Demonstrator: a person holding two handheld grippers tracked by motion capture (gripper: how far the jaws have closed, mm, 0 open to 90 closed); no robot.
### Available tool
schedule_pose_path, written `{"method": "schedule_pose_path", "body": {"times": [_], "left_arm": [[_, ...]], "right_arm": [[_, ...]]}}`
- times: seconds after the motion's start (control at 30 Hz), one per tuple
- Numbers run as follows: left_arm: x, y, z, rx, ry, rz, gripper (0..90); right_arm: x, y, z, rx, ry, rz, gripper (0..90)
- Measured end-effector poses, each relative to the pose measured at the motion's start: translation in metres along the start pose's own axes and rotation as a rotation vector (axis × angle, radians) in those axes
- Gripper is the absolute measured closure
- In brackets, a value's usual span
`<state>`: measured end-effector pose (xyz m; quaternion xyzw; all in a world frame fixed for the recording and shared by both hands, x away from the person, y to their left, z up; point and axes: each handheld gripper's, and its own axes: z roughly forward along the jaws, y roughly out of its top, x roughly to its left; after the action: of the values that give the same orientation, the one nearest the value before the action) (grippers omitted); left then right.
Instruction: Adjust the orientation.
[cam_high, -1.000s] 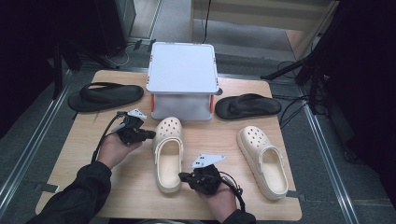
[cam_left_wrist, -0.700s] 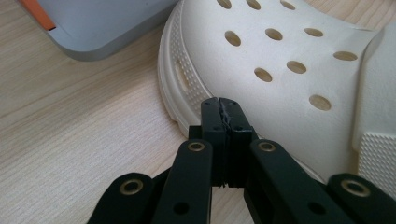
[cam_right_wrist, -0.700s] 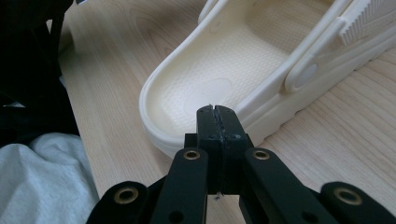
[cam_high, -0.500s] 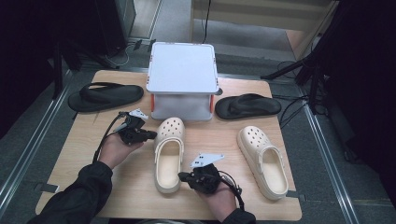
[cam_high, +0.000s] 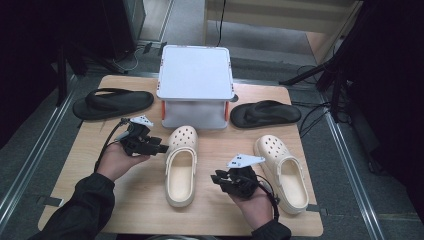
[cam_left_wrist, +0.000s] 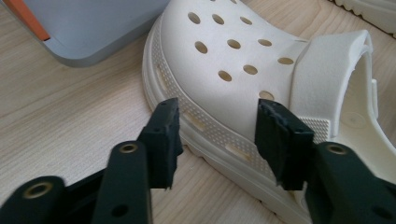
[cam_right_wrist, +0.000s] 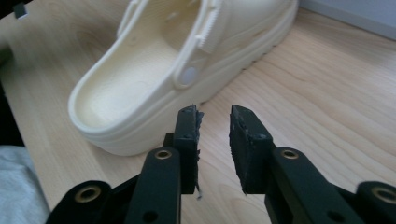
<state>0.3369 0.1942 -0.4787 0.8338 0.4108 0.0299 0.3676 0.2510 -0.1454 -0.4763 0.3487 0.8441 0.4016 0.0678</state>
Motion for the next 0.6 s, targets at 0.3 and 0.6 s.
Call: {"method": "schedule_pose_path", "body": {"times": [0.3,0.6], "left_arm": [[0.004,-0.001,0.000,0.008,-0.020,0.012,44.1],[0.004,-0.003,0.002,0.024,-0.007,0.021,42.6]], "right_arm": [[-0.029,-0.005,-0.027,-0.014,-0.086,0.068,70.1],[-0.053,-0.010,-0.062,-0.039,-0.176,0.122,66.5]]}}
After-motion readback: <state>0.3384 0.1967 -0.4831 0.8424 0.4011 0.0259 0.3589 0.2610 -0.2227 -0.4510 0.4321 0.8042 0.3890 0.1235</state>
